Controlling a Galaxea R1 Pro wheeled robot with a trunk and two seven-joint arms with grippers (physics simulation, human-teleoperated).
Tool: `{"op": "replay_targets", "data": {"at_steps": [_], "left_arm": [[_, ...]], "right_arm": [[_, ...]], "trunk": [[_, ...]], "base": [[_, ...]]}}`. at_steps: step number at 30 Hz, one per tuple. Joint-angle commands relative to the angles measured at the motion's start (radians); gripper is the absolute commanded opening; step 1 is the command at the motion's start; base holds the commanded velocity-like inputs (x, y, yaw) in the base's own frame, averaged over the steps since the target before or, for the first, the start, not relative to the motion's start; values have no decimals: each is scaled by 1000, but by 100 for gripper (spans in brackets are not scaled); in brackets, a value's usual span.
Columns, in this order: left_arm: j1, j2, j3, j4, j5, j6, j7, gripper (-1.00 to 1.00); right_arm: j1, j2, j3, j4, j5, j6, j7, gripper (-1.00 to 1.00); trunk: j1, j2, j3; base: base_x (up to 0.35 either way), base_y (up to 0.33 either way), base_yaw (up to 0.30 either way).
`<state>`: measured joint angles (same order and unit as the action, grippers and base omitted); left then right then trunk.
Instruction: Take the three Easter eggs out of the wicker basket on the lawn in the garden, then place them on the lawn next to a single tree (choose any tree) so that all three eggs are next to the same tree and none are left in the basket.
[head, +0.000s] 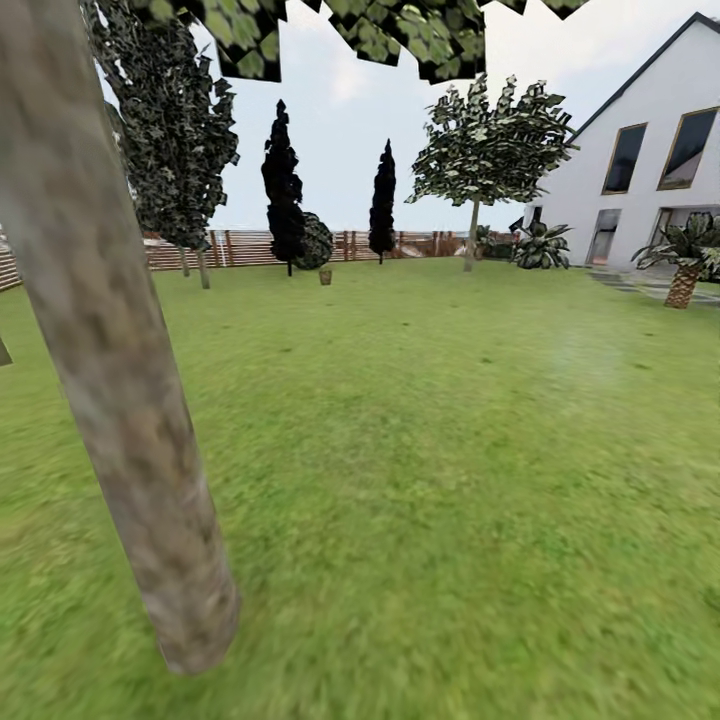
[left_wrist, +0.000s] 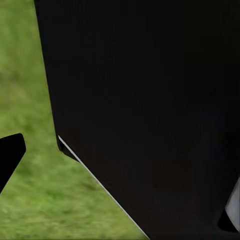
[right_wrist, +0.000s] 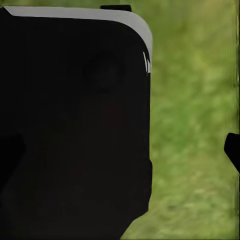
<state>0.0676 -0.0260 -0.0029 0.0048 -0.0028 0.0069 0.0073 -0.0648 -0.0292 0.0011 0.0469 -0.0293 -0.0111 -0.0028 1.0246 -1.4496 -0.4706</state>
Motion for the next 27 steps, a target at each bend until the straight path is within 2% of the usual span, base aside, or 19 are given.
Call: {"op": "replay_targets", "data": {"at_steps": [1, 27], "left_arm": [[0, 0, 0, 0, 0, 1, 1, 100], [0, 1, 0, -3, 1, 1, 0, 100]], "right_arm": [[-1, 0, 0, 2, -3, -1, 0, 100], [-1, 0, -1, 2, -4, -1, 0, 100]], "trunk": [[0, 0, -1], [0, 0, -1]], "base": [[256, -270, -1], [268, -260, 0]]}}
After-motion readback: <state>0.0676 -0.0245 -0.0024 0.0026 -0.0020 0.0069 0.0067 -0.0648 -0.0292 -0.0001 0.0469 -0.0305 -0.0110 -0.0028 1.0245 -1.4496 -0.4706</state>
